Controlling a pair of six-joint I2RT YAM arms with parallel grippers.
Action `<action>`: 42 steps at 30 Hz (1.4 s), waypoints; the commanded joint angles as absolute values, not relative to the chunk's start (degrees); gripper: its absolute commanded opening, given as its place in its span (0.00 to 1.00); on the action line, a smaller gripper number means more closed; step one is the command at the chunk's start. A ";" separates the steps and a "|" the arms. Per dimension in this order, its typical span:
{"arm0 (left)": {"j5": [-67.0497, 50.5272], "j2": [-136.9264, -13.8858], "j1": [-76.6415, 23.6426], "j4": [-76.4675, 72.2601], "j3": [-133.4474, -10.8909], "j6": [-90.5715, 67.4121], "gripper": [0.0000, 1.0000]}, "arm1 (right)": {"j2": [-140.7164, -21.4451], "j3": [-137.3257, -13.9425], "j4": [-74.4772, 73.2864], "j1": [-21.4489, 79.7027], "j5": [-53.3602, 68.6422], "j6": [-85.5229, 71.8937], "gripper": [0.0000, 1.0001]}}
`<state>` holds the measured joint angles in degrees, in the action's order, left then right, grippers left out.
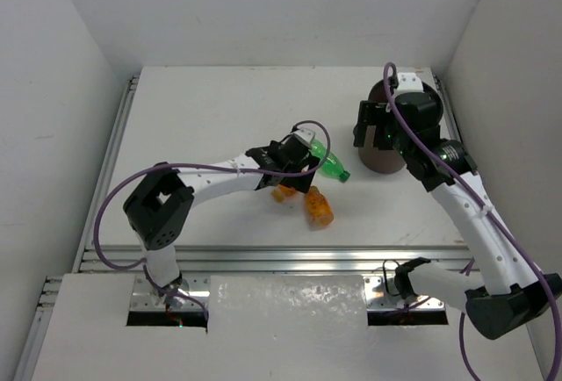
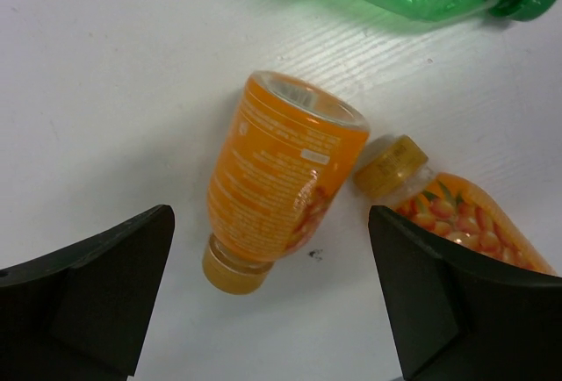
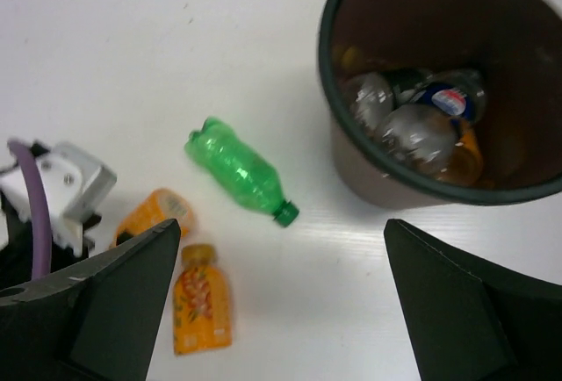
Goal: Put the plastic bottles in the bin
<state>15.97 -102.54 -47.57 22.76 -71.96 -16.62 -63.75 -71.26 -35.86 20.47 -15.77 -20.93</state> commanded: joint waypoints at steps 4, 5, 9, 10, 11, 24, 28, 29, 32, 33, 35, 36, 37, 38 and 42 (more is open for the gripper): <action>10.57 -106.07 -43.77 15.65 -69.70 -12.92 0.86 | -61.96 -68.29 -29.89 21.01 -4.51 -22.32 0.99; 9.50 -106.52 -43.07 14.77 -69.26 -12.66 0.85 | -61.61 -67.94 -29.36 20.92 -2.83 -22.32 0.99; 6.68 -108.37 -42.36 10.91 -66.80 -12.48 0.69 | -60.91 -64.44 -25.41 20.92 6.84 -23.03 0.99; 6.59 -108.37 -42.36 10.55 -66.36 -12.65 0.63 | -60.82 -64.08 -25.05 20.92 8.16 -23.20 0.99; 6.68 -108.11 -42.36 10.11 -65.92 -12.83 0.47 | -60.91 -63.81 -24.27 20.92 10.26 -23.81 0.99; -6.08 -73.96 -42.36 -8.77 -41.76 -16.44 0.00 | -64.59 -53.88 1.37 21.36 35.75 -41.12 0.99; -15.18 -65.41 -42.63 -20.70 -35.34 -16.52 0.00 | -66.62 -53.78 3.08 23.90 31.48 -46.75 0.99; -15.64 -63.91 -42.80 -22.74 -32.90 -16.87 0.00 | -66.71 -53.96 2.47 24.78 30.07 -47.11 0.99; -15.38 -58.90 -43.33 -27.15 -30.24 -16.88 0.00 | -67.58 -56.07 -2.79 27.14 25.67 -47.90 0.99; -15.21 -58.36 -43.50 -28.12 -29.97 -16.09 0.00 | -68.11 -57.73 -5.77 28.12 25.23 -47.55 0.99; -14.94 -57.57 -43.68 -28.48 -29.79 -14.95 0.00 | -70.48 -59.67 -7.73 31.18 27.41 -46.68 0.99; -14.42 -57.48 -43.68 -28.39 -29.88 -14.42 0.00 | -71.62 -61.24 -12.08 32.25 28.03 -45.89 0.99; -14.07 -57.39 -43.68 -27.78 -30.32 -13.28 0.00 | -72.59 -64.39 -14.74 33.39 26.99 -43.53 0.99; -13.71 -57.31 -43.68 -27.51 -30.67 -12.75 0.00 | -73.82 -65.12 -17.55 35.75 25.76 -42.37 0.99; -13.62 -56.34 -43.77 -26.98 -31.11 -11.08 0.00 | -74.44 -65.13 -20.21 37.97 22.15 -40.35 0.98</action>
<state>-13.17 -57.93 -43.20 -22.55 -29.82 -13.74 -74.32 -63.29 -15.09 36.51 24.08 -42.39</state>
